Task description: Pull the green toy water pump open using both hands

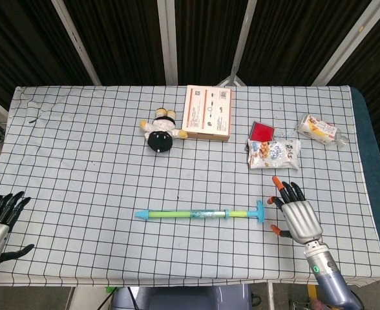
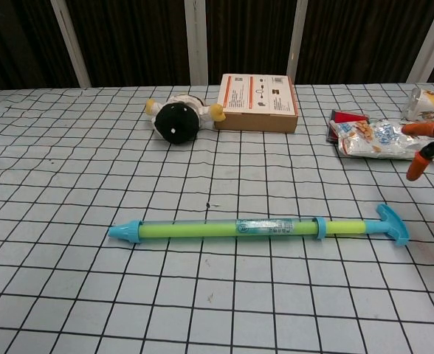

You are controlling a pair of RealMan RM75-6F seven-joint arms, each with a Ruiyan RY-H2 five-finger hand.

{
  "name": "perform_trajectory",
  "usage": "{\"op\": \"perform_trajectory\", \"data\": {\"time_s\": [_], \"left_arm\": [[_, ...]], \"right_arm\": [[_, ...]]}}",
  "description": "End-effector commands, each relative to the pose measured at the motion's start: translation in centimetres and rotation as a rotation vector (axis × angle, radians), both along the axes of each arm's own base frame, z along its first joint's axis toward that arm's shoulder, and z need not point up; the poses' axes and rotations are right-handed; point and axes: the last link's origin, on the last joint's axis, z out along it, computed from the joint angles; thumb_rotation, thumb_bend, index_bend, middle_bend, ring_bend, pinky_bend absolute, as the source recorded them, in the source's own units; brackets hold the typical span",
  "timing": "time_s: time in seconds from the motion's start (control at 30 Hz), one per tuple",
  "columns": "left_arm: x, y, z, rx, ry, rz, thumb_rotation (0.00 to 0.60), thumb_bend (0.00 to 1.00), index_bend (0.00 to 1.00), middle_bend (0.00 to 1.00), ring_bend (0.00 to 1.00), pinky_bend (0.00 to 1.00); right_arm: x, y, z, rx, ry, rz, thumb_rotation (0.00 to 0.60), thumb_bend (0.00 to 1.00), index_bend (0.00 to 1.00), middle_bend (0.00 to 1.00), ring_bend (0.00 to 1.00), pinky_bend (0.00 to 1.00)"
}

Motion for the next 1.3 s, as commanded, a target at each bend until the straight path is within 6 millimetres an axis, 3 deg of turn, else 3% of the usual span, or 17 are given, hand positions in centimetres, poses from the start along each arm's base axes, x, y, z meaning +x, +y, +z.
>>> {"op": "perform_trajectory", "data": {"time_s": [0.03,0.37,0.57,0.9,1.3], "left_arm": [[0.0,0.1,0.0,-0.003,-0.004,0.001,0.600,0.03,0.00,0.00,0.00,0.00],[-0.1,0.2,0.0,-0.008,-0.018,0.005,0.600,0.03,0.00,0.00,0.00,0.00],[-0.1,0.2,0.1,-0.008,-0.027,0.008,0.600,0.03,0.00,0.00,0.00,0.00],[-0.1,0.2,0.1,-0.009,-0.039,0.006,0.600,0.03,0.00,0.00,0.00,0.00],[0.0,0.2,0.2,0.000,-0.050,-0.002,0.600,0.03,0.00,0.00,0.00,0.00]], "right_arm": [[1.0,-1.3,-1.9,0.008,0.020,0.000,0.600,0.23,0.38,0.02,0.00,0.00],[2.9,-2.2,-5.7,0.040,0.032,-0.011,0.600,0.23,0.45,0.02,0.00,0.00],[3.2,-2.5,-6.9,0.049,0.045,-0.026,0.600,0.24,0.48,0.03,0.00,0.00],[3.0,-2.8,-7.1,0.037,0.055,-0.043,0.600,0.32,0.48,0.03,0.00,0.00],[2.2,-2.7,-6.9,0.035,0.092,-0.072,0.600,0.34,0.48,0.03,0.00,0.00]]}}
